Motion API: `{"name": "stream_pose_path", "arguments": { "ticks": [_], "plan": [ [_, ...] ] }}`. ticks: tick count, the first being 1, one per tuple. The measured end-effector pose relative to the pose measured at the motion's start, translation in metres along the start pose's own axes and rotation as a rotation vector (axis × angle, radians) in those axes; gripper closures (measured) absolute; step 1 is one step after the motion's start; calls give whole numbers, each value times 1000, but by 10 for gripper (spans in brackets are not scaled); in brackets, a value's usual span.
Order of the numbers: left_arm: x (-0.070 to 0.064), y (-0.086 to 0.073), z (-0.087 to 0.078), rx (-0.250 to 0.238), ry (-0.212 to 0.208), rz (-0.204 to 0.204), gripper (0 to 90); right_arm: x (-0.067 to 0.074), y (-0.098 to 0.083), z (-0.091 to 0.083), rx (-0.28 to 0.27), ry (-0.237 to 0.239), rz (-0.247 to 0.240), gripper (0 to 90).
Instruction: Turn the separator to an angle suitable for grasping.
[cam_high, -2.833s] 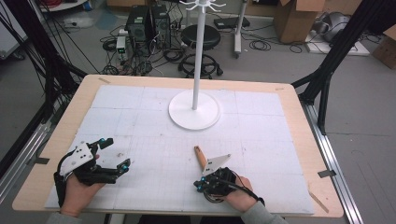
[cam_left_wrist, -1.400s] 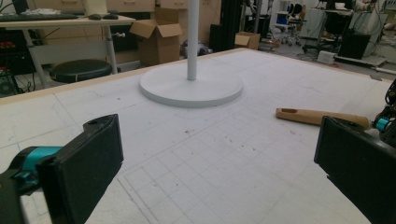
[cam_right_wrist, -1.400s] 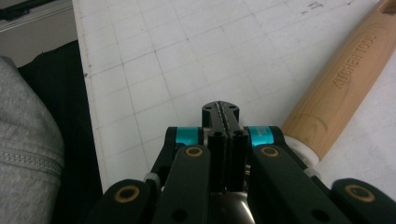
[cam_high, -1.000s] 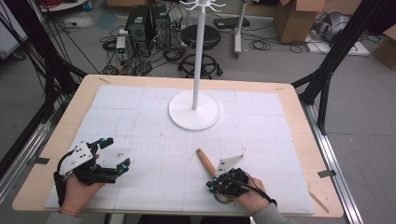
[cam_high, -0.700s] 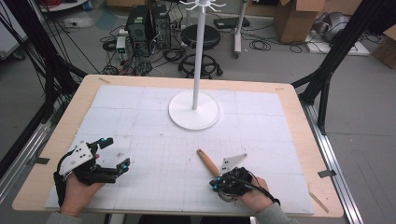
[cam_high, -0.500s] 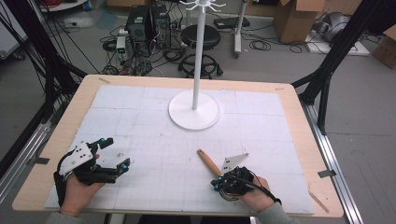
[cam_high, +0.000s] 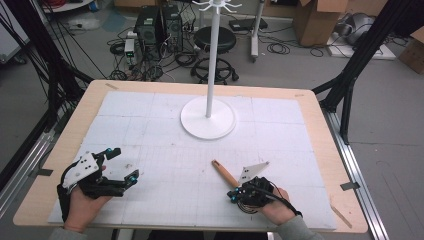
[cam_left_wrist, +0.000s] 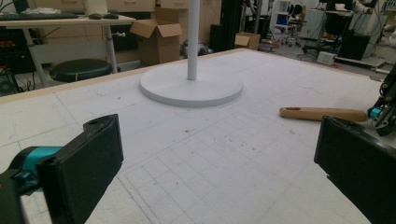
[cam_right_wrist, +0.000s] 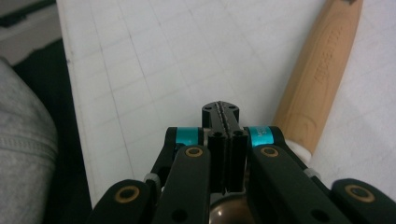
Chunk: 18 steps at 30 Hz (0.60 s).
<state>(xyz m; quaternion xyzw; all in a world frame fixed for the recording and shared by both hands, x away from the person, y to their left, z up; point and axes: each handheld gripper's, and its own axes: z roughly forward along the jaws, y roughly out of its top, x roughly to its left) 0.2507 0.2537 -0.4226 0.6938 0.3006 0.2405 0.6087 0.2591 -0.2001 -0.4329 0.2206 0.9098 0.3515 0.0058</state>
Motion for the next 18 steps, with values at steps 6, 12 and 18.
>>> {"name": "stream_pose_path", "arguments": {
  "ticks": [6, 12, 18],
  "plan": [
    [0, -1, 0, 3, 2, 0, 18, -5, 9, -7, -97, -5, 4, 900],
    [-1, -1, -3, 2, 4, 1, 18, -25, 13, -9, -156, -64, 43, 900],
    [-2, -1, -5, 3, 9, 3, 18, -45, 13, -5, -182, -111, 93, 900]
  ]
}}
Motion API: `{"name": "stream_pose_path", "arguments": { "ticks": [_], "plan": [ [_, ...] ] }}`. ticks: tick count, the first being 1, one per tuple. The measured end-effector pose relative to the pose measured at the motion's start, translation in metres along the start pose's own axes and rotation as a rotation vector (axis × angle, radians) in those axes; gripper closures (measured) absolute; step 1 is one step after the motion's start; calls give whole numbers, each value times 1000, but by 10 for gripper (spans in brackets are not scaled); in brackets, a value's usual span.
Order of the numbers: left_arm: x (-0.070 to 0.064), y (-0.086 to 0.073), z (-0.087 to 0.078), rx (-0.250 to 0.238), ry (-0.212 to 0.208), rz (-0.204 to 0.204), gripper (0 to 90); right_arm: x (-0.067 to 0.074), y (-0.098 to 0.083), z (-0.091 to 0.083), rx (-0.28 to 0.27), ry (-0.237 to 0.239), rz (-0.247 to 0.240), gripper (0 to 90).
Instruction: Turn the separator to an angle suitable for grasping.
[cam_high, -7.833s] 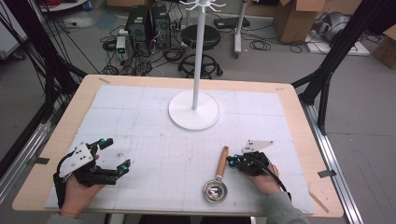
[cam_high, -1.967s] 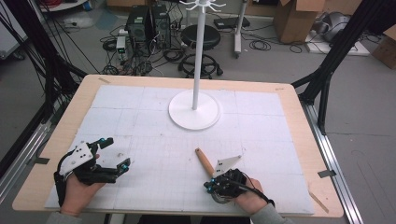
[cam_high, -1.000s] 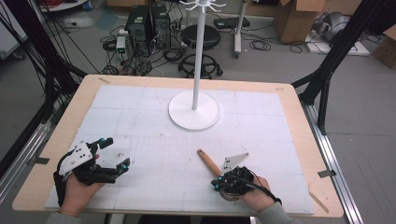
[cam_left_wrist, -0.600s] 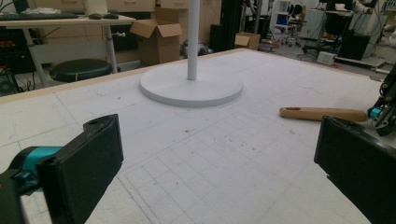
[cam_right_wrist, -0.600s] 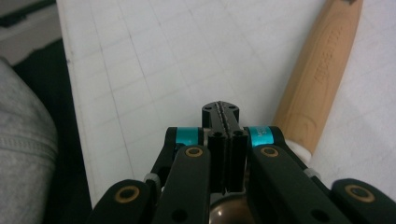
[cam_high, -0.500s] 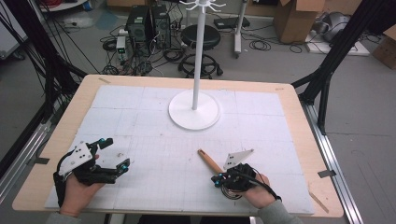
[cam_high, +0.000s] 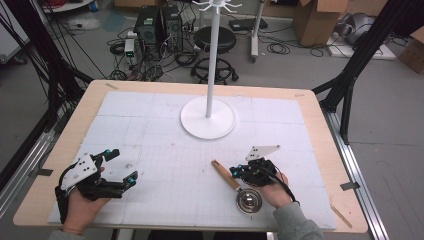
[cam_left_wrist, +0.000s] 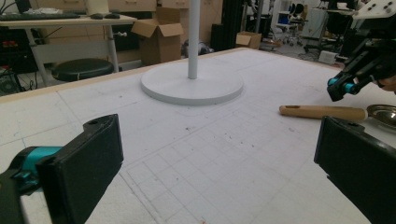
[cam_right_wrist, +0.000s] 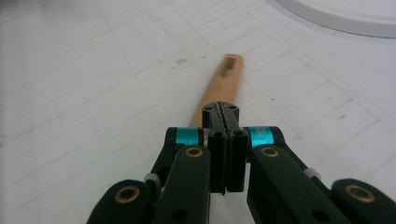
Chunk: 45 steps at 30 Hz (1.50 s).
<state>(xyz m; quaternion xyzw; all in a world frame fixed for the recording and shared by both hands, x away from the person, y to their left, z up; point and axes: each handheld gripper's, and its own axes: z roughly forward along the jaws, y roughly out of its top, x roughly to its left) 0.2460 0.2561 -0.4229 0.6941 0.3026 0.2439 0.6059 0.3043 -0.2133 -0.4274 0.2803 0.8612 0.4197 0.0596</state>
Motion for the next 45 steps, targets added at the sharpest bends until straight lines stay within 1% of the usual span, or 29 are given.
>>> {"name": "stream_pose_path", "arguments": {
  "ticks": [3, 9, 11, 14, 19, 20, 27, 29, 31, 32, 33, 34, 36, 38, 39, 40, 45],
  "plan": [
    [0, 0, -1, 0, 0, 0, 18, -6, 0, 8, 9, -15, 5, 900],
    [1, -1, -4, 1, 9, -3, 18, -9, 0, 18, 35, -27, 6, 900],
    [1, -1, -5, -2, 11, -3, 18, -11, 0, 20, 32, -36, 9, 900],
    [0, -1, -6, -1, 10, 0, 18, -12, 0, 24, 42, -31, 13, 900],
    [1, -1, -8, -1, 17, -2, 18, -11, 2, 27, 55, -23, 15, 900],
    [1, -1, -8, -1, 18, -2, 18, -12, 2, 28, 49, -22, 5, 900],
    [0, -1, -8, 0, 18, -1, 18, -11, 3, 29, 57, -14, 14, 900],
    [0, -1, -8, 1, 18, -1, 18, -11, 4, 30, 54, -11, 4, 900],
    [1, -1, -8, 2, 19, 0, 18, -9, 5, 30, 61, -5, 5, 900],
    [0, -1, -8, 2, 19, -2, 18, -10, 5, 31, 59, -5, -7, 900],
    [0, -1, -8, 1, 18, -3, 18, -9, 6, 31, 66, -5, 2, 900],
    [0, -1, -8, 1, 18, -1, 18, -8, 6, 31, 69, -4, -6, 900],
    [0, -2, -9, -1, 20, -5, 18, -8, 7, 32, 71, 1, -6, 900],
    [1, -2, -10, 2, 21, 1, 18, -6, 8, 32, 78, 5, -9, 900],
    [1, -2, -10, 1, 22, 1, 18, -5, 9, 33, 78, 8, -19, 900],
    [1, -2, -10, 1, 21, 1, 18, -4, 9, 33, 83, 11, -17, 900],
    [1, -2, -10, 3, 21, 1, 18, -1, 11, 36, 89, 25, -44, 900]
  ]
}}
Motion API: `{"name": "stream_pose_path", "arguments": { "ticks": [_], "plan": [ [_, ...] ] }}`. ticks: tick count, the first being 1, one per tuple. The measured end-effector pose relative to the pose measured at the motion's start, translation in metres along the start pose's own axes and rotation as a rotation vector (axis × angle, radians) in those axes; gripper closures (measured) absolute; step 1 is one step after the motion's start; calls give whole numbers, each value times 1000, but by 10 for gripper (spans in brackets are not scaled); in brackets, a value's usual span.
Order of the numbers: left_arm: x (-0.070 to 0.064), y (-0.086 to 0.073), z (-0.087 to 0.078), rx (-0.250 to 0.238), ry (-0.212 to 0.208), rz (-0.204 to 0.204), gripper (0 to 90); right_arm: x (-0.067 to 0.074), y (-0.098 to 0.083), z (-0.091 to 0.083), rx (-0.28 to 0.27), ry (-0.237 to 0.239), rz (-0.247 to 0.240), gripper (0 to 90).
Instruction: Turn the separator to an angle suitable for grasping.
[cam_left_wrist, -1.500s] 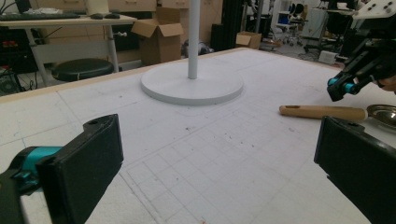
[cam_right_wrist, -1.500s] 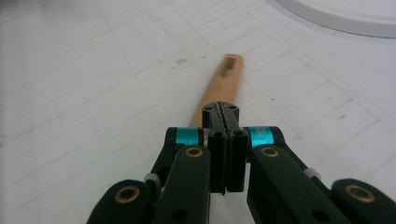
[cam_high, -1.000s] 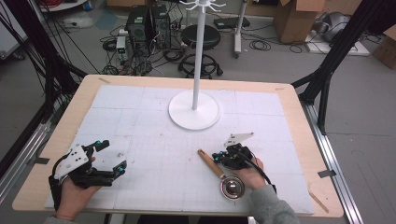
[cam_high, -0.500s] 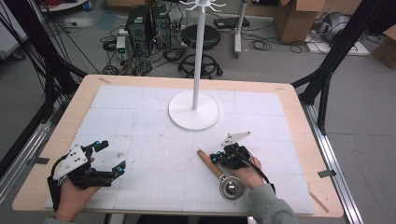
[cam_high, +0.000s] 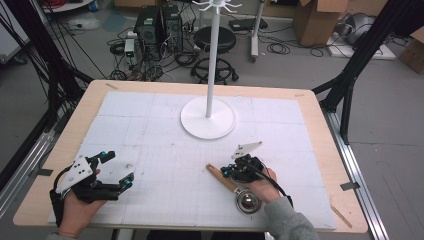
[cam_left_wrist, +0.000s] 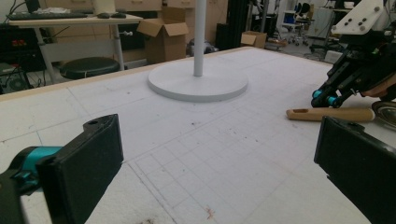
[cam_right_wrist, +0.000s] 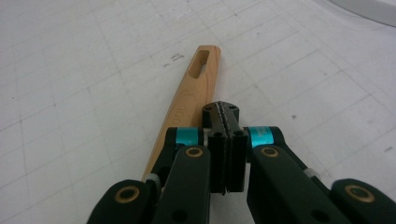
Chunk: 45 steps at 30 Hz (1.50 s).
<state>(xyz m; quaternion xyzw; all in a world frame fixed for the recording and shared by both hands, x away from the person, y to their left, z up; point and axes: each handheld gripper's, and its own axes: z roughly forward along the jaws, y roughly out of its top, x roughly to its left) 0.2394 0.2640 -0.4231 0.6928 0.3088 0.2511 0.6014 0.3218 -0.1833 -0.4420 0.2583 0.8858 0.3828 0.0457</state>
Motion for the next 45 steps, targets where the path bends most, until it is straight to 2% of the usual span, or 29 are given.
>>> {"name": "stream_pose_path", "arguments": {
  "ticks": [10, 28, 39, 45],
  "plan": [
    [0, 0, 0, 0, 0, -3, 18, 9, 5, 5, 20, 30, -37, 900],
    [0, 0, -1, -3, 0, -6, 18, 16, 9, 7, 47, 81, -64, 900],
    [0, -1, -2, 0, 2, -9, 18, 18, 14, 10, 71, 88, -92, 900],
    [0, -1, -3, -1, 5, -11, 18, 20, 18, 13, 80, 85, -128, 900]
  ]
}}
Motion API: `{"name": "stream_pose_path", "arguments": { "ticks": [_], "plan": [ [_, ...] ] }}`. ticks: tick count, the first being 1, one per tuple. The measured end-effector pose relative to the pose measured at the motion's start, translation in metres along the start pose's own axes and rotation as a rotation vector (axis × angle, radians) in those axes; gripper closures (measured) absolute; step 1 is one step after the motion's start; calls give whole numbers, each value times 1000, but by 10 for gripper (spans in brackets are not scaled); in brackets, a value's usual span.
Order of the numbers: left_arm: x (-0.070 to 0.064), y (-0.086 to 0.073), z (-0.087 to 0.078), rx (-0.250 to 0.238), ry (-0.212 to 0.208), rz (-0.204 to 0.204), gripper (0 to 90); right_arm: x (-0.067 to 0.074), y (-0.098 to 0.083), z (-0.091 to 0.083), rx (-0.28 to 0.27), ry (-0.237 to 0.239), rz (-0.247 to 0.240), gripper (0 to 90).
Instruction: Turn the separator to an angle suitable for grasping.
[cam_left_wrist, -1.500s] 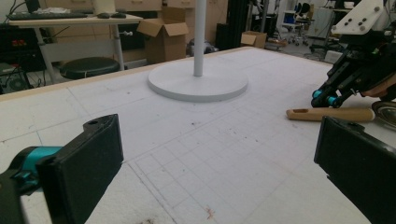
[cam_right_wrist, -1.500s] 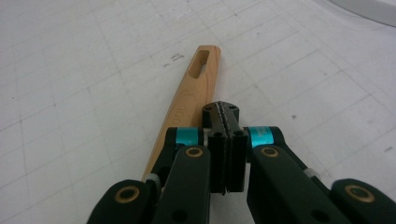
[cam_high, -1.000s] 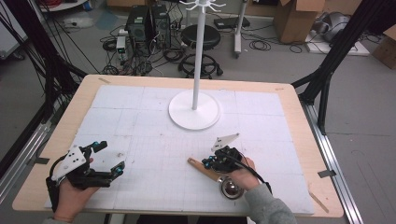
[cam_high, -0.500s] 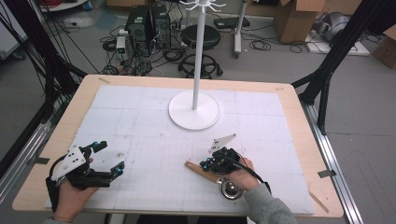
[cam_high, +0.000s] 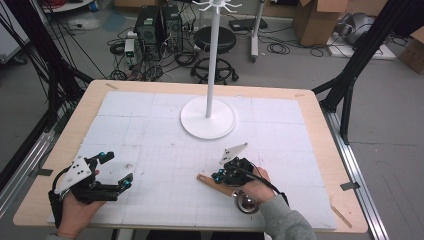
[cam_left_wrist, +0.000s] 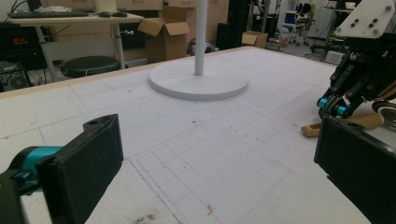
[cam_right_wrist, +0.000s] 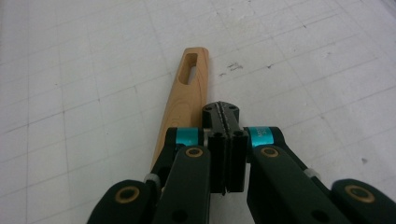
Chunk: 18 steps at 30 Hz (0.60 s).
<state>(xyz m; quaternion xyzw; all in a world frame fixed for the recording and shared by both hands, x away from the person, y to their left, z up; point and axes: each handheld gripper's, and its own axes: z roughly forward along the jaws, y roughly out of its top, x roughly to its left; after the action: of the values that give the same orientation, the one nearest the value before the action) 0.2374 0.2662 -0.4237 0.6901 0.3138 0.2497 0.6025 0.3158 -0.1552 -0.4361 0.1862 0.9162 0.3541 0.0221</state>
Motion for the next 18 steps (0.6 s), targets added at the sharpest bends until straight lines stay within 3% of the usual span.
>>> {"name": "stream_pose_path", "arguments": {
  "ticks": [18],
  "plan": [
    [1, -1, -6, -1, 10, -2, 18, 8, 13, 10, 23, 30, -72, 900]
  ]
}}
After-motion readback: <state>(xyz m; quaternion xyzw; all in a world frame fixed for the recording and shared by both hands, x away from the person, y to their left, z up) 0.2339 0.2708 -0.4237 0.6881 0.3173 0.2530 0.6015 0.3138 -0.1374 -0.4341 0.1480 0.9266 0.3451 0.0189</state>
